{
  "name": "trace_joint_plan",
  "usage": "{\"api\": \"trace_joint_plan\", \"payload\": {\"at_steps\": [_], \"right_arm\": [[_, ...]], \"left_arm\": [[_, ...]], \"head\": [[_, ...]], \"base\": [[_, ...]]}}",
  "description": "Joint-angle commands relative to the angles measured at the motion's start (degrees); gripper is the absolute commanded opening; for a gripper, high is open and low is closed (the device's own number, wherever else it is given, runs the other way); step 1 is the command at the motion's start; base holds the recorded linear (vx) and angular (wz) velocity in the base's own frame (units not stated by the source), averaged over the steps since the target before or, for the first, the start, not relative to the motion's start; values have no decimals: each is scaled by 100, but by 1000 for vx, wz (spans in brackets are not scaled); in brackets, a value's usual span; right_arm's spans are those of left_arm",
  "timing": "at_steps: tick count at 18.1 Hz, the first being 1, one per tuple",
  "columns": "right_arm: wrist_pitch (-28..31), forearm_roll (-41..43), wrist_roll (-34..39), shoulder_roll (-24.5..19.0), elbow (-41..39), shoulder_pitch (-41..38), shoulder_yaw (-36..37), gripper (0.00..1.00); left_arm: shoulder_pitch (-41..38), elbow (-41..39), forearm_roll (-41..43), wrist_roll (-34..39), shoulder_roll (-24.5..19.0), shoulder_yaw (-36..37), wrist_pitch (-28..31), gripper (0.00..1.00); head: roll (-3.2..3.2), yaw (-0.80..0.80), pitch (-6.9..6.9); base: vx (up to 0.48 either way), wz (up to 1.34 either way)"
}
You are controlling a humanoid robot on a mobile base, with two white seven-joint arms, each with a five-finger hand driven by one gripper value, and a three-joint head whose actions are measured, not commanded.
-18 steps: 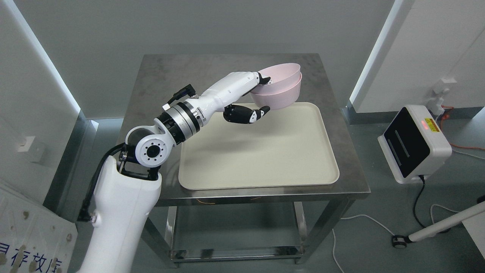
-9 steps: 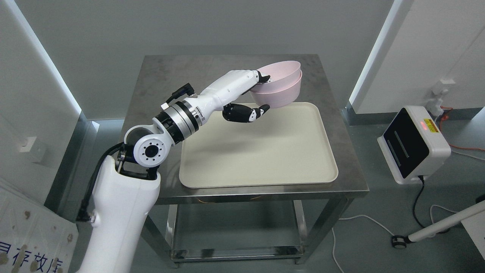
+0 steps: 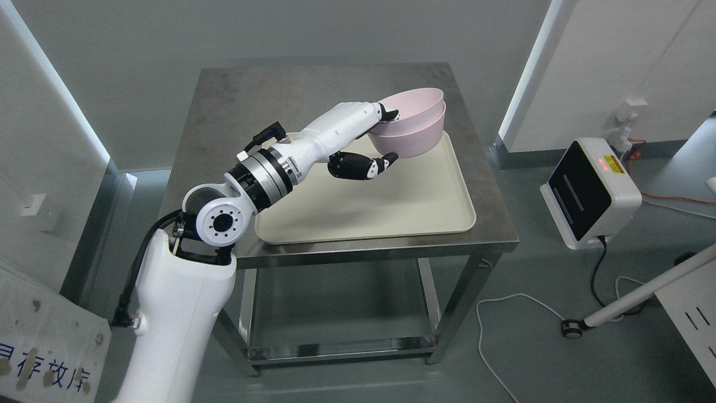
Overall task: Stack pink IKEA bowls on left shelf middle
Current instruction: 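Carry the bowls in the left hand while turning toward the blue bins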
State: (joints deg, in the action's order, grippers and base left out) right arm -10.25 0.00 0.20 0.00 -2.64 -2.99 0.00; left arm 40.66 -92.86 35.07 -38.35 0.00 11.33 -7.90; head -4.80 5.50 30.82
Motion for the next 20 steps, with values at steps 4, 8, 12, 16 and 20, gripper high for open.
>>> {"api": "trace_joint_plan", "payload": {"at_steps": [4,8,12,16,20], "right_arm": [[-38,-44,-2,100,0,0,53,100],[-38,-44,-2,100,0,0,53,100],[-38,-44,-2,100,0,0,53,100],[-47,-44,-2,100,0,0,53,100],[-38,-44,-2,100,0,0,53,100]], "left_arm": [[-6,-13,0,-6,-100,-52,-1,2],[-6,-13,0,-6,-100,-52,-1,2],[-6,-13,0,3,-100,-52,-1,3],[29,-13,-9,12,-100,-43,-123,3],[791,-13,-53,64,-100,-244,-151,3]], "head": [[0,0,0],[0,0,0],[0,0,0],[0,0,0],[0,0,0]], "base": [[-230,-72],[-308,77],[-347,444],[-378,384],[-407,-39]]}}
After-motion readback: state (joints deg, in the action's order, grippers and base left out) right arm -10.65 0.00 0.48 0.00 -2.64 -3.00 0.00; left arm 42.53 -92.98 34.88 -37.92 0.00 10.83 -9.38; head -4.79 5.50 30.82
